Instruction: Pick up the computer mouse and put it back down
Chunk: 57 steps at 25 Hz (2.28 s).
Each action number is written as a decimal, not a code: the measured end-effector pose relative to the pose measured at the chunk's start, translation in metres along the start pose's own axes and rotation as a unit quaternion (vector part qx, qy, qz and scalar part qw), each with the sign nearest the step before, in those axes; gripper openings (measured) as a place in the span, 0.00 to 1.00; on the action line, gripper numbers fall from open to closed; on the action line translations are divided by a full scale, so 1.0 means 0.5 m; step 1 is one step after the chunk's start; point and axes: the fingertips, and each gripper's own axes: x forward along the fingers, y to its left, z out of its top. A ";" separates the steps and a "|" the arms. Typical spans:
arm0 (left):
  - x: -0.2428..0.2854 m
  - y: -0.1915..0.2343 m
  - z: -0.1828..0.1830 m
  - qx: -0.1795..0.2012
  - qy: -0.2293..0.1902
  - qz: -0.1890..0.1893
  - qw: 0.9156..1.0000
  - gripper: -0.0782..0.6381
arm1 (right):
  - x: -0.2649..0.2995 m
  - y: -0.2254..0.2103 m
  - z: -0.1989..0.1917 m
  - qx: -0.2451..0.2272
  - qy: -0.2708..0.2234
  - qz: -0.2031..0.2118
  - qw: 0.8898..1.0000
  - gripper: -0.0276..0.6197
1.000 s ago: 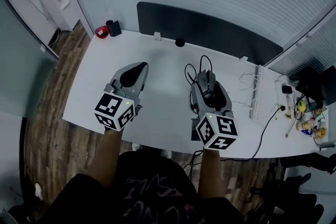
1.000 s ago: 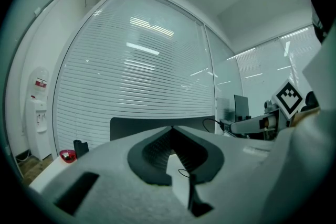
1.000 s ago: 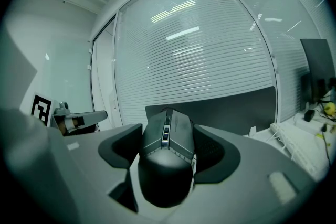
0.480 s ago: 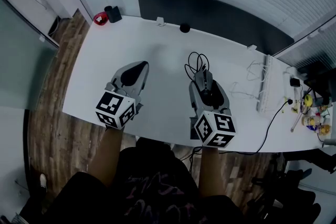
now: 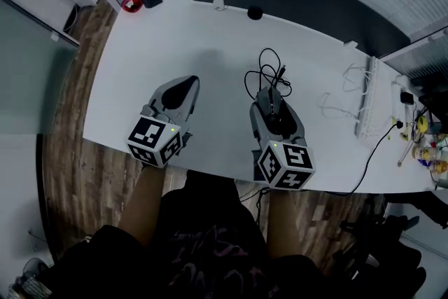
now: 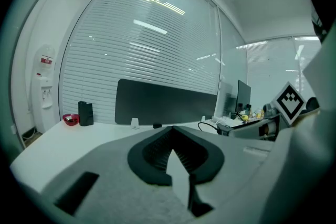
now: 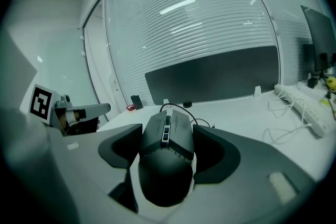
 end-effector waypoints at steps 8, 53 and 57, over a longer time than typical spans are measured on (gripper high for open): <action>-0.002 0.001 -0.073 -0.014 0.028 -0.006 0.999 0.10 | 0.012 0.005 -0.092 0.013 0.038 -0.001 0.999 0.52; 0.004 0.012 -0.227 -0.054 0.093 -0.001 0.994 0.10 | 0.080 0.011 -0.301 0.021 0.158 0.001 0.987 0.53; 0.002 0.012 -0.226 -0.053 0.092 0.002 0.994 0.10 | 0.081 0.008 -0.305 0.015 0.162 -0.002 0.987 0.53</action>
